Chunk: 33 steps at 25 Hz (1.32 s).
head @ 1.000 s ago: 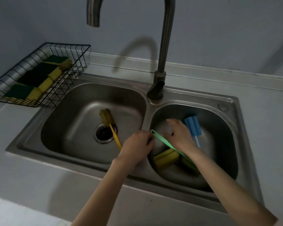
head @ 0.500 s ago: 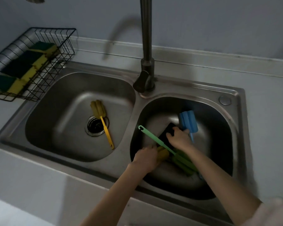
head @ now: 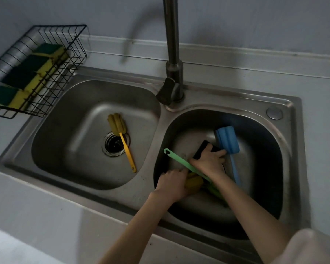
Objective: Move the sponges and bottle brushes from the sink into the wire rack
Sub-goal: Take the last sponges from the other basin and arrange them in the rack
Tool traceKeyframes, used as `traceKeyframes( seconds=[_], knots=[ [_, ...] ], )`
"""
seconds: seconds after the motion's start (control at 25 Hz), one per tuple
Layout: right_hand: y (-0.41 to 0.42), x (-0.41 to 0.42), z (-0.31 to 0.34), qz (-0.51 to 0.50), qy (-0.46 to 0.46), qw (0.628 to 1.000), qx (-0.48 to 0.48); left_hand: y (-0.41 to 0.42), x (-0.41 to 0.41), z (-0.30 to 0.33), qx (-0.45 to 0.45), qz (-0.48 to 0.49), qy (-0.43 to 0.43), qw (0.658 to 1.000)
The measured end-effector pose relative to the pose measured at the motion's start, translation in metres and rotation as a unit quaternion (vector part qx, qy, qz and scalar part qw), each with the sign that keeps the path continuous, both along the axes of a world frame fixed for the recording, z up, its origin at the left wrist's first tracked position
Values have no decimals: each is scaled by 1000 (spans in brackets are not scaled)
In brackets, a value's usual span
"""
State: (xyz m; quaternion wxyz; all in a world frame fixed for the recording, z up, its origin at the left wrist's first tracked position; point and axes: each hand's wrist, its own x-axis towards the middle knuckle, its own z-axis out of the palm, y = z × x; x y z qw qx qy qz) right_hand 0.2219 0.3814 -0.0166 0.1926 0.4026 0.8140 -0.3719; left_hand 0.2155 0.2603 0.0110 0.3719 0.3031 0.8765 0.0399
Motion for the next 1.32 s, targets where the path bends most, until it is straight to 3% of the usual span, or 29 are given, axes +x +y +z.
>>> traceKeyframes(
  seconds=[0.12, 0.32, 0.48, 0.88, 1.12, 1.32],
  knots=[
    [6, -1, 5, -7, 4, 999, -35, 0, 1, 8, 8, -17, 34, 999],
    [15, -2, 27, -63, 113, 989, -71, -6, 1, 28, 55, 11, 66, 996],
    [18, -3, 51, -91, 157, 982, -42, -20, -1, 47, 115, 57, 88, 988],
    [-20, -7, 97, -60, 259, 963, -33, -70, -15, 94, 290, 213, 148, 921],
    [-76, -27, 108, -46, 278, 957, -63, -118, -48, 104, 325, 275, 170, 889],
    [-128, -53, 124, -15, 297, 950, -92, -168, -83, 109, 341, 303, 140, 879]
  ],
)
